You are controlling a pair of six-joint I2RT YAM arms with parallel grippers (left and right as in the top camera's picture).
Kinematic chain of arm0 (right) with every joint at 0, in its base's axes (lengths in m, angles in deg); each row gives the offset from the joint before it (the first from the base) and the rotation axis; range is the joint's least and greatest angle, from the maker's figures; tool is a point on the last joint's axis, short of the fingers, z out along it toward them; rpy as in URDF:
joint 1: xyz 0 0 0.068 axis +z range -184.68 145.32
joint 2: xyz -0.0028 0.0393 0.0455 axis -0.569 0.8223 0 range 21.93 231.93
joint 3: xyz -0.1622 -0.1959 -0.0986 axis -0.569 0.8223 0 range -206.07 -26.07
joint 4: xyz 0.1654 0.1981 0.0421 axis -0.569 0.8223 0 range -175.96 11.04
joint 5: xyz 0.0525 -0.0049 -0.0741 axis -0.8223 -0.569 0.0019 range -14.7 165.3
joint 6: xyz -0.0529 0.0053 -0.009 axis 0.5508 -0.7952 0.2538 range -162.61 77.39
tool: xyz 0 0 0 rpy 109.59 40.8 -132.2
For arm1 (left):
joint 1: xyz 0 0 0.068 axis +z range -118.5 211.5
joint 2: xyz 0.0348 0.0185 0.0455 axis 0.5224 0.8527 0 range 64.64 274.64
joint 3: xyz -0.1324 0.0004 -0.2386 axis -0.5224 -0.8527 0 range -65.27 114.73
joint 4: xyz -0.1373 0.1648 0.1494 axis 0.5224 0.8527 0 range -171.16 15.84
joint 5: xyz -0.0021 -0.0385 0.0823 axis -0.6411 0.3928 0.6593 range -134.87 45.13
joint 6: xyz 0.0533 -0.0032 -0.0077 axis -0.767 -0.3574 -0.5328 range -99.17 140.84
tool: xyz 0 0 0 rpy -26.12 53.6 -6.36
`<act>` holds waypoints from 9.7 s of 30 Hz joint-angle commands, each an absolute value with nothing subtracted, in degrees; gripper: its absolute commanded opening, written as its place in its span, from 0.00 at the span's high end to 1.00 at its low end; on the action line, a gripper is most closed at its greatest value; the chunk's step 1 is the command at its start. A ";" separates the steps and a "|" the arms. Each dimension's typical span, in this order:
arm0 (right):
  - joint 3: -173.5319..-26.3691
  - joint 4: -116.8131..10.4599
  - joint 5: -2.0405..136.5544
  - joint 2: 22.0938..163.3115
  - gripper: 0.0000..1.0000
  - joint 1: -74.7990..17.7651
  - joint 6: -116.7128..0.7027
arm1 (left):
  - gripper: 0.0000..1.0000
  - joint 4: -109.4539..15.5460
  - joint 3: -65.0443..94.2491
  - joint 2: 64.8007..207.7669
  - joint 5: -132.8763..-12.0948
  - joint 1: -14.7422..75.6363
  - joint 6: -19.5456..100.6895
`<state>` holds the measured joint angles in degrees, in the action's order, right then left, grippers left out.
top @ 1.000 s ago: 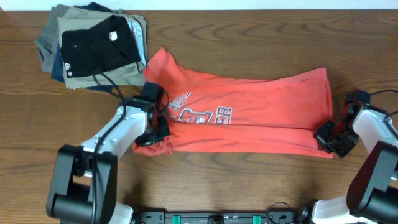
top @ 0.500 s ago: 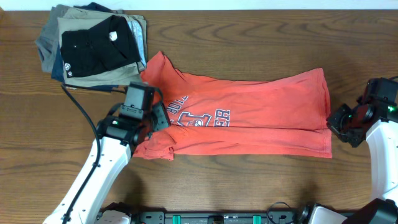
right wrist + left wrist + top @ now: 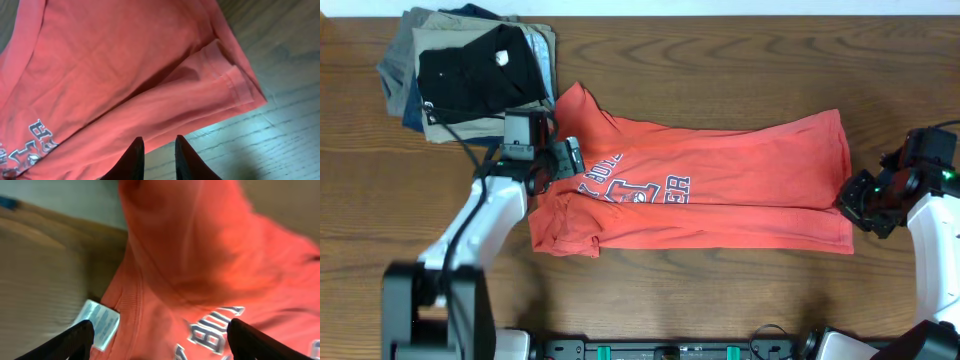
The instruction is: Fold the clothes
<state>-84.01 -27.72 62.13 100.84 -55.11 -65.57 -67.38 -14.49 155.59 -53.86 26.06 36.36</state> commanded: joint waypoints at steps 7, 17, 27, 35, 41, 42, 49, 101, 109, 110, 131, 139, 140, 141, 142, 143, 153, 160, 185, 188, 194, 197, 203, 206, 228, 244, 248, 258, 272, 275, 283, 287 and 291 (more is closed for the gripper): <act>-84.51 -28.12 61.74 100.28 0.80 -51.04 -64.61 | 0.14 -67.36 -5.33 167.35 -56.46 26.35 33.96; -84.44 -28.05 63.49 100.32 0.79 -49.49 -64.61 | 0.34 -67.79 -3.84 167.94 -56.44 26.33 33.96; -84.44 -28.03 63.46 100.32 0.79 -49.25 -64.63 | 0.34 -65.65 -3.91 169.19 -56.44 26.28 35.64; -84.44 -27.81 63.51 100.32 0.79 -48.85 -64.61 | 0.41 -67.62 -3.89 170.30 -56.44 26.31 36.10; -84.42 -27.88 63.53 100.32 0.78 -48.85 -64.58 | 0.69 -67.99 -3.84 170.30 -56.42 26.31 36.08; -84.42 -27.88 63.53 100.32 0.79 -48.85 -64.61 | 0.70 -67.99 -3.78 170.28 -56.44 26.31 36.10; -84.42 -27.83 64.47 100.32 0.78 -48.85 -64.61 | 0.87 -67.05 -3.76 166.98 -56.44 26.31 36.10; -84.44 -31.31 61.76 100.32 0.76 -48.85 -64.37 | 0.67 -64.58 -4.28 167.20 -59.44 26.28 39.58; -84.42 -31.37 61.76 100.32 0.76 -48.85 -64.37 | 0.94 -64.58 -4.28 167.05 -59.46 26.28 39.56; -84.42 -31.59 61.78 100.32 0.77 -48.85 -64.34 | 0.94 -64.49 -4.28 166.85 -59.46 26.28 39.56; -97.05 -47.35 72.71 107.38 0.32 -49.51 -61.59 | 0.94 -55.38 -4.30 152.62 -59.44 26.28 38.48; -106.78 -48.42 72.51 122.18 0.37 -49.51 -58.33 | 0.94 -54.40 -4.30 152.62 -59.42 26.28 38.48; -108.14 -48.16 72.51 124.10 0.38 -49.51 -58.22 | 0.94 -54.33 -4.30 152.62 -59.42 26.28 38.48; -109.29 -47.81 72.51 125.76 0.39 -49.51 -58.14 | 0.94 -54.31 -4.30 152.62 -59.42 26.28 38.46; -110.69 -47.35 72.49 127.86 0.40 -49.51 -58.05 | 0.94 -54.27 -4.30 152.62 -59.42 26.28 38.48; -111.61 -47.16 72.49 129.39 0.40 -49.51 -57.74 | 0.94 -54.20 -4.30 152.62 -59.42 26.28 38.48; -114.63 -48.97 72.49 140.67 0.51 -48.79 -56.41 | 0.94 -54.09 -4.30 152.62 -59.39 26.28 38.48; -114.63 -52.66 72.21 143.88 0.48 -48.11 -56.45 | 0.94 -54.13 -4.35 152.64 -59.42 26.28 38.48; -114.56 -55.33 75.77 146.72 0.51 -45.69 -58.49 | 0.94 -54.18 -4.94 153.04 -59.22 26.28 38.48; -114.56 -55.35 75.73 146.77 0.54 -45.69 -58.86 | 0.94 -54.20 -4.94 153.04 -59.22 26.28 38.48; -114.56 -55.15 75.75 146.77 0.85 -45.69 -59.16 | 0.94 -54.18 -4.94 153.04 -59.22 26.28 38.48; -114.56 -54.80 75.97 146.68 0.99 -45.77 -60.39 | 0.94 -54.13 -4.94 153.04 -59.24 26.28 38.46; -114.69 -52.31 75.99 145.08 0.99 -46.82 -60.61 | 0.94 -53.96 -4.94 151.92 -59.46 26.28 38.48; -114.96 -50.78 75.97 143.36 0.99 -47.78 -60.85 | 0.94 -53.06 -4.94 149.67 -59.46 26.28 38.48; -114.96 -33.25 75.95 122.83 0.99 -49.18 -64.43 | 0.94 -38.57 -4.94 135.14 -59.42 26.28 38.46; -114.89 -11.18 75.81 121.15 0.99 -48.85 -64.45 | 0.94 -26.22 -5.22 140.01 -55.35 26.28 38.24; -114.61 -7.88 76.64 120.76 0.99 -48.85 -64.96 | 0.94 -24.15 -5.22 143.18 -55.33 26.28 38.24; -106.50 -8.38 84.38 117.46 0.99 -48.88 -70.00 | 0.94 -20.45 -5.22 146.31 -53.78 26.31 36.91; -98.04 -15.51 82.22 117.02 0.99 -48.85 -69.96 | 0.92 -14.81 -6.27 146.31 -53.80 26.28 36.93; -97.51 -15.72 82.17 117.02 0.93 -48.85 -69.92 | 0.85 -14.79 -6.58 146.31 -53.82 26.28 36.91; -97.51 -16.58 81.91 117.02 0.40 -48.85 -69.76 | 0.50 -15.43 -6.69 146.31 -53.82 26.28 36.93; -97.51 -17.69 77.69 117.02 0.37 -48.85 -68.78 | 0.61 -19.93 -6.69 146.31 -53.86 26.28 36.95; -97.51 -20.05 71.53 117.08 0.59 -48.46 -66.14 | 0.88 -25.52 -6.69 146.31 -55.26 26.28 36.98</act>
<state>-97.71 -19.44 76.71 118.07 -48.79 -67.86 -24.04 -6.21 146.20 -54.80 26.15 37.65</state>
